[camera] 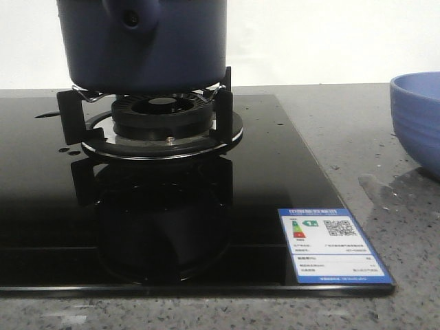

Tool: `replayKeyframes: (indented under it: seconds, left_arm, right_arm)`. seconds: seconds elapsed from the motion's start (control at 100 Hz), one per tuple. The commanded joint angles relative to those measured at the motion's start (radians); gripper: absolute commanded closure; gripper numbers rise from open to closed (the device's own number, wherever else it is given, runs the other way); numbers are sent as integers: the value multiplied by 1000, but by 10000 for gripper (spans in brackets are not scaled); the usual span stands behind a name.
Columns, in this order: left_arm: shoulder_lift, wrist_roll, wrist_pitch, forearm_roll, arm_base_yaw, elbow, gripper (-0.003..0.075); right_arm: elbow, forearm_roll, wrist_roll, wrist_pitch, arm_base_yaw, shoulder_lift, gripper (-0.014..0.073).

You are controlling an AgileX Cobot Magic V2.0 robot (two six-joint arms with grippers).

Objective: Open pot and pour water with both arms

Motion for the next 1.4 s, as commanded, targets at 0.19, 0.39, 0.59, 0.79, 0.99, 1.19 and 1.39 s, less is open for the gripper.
replayKeyframes:
  seconds: [0.19,0.39,0.59,0.79,0.99,1.19,1.39]
  left_arm:
    - [160,198,33,-38,-8,-185,550]
    - [206,225,-107,-35,-8,-230,194]
    - [258,338,-205,-75,-8,-234,185]
    - [355,413,-229,-153,-6,-295,184]
    - [439,432,-231,-149,-6,-387,184]
    - [529,432,-225,-149,-6,-441,182]
    - [574,457,-288,-173,-6,-483,123]
  right_arm:
    - [-77,176,-309,-93,3,6,601]
    - [-99,181,-318,-201,3,6,140]
    - [-99,181,-318,-239,3,6,-25]
    - [-99,181,-318,-239,3,6,-25]
    - [-99,181,-318,-239,3,6,-25]
    - [-99,181,-318,-239,3,6,-25]
    - [-99,181,-318,-241,3,6,-25]
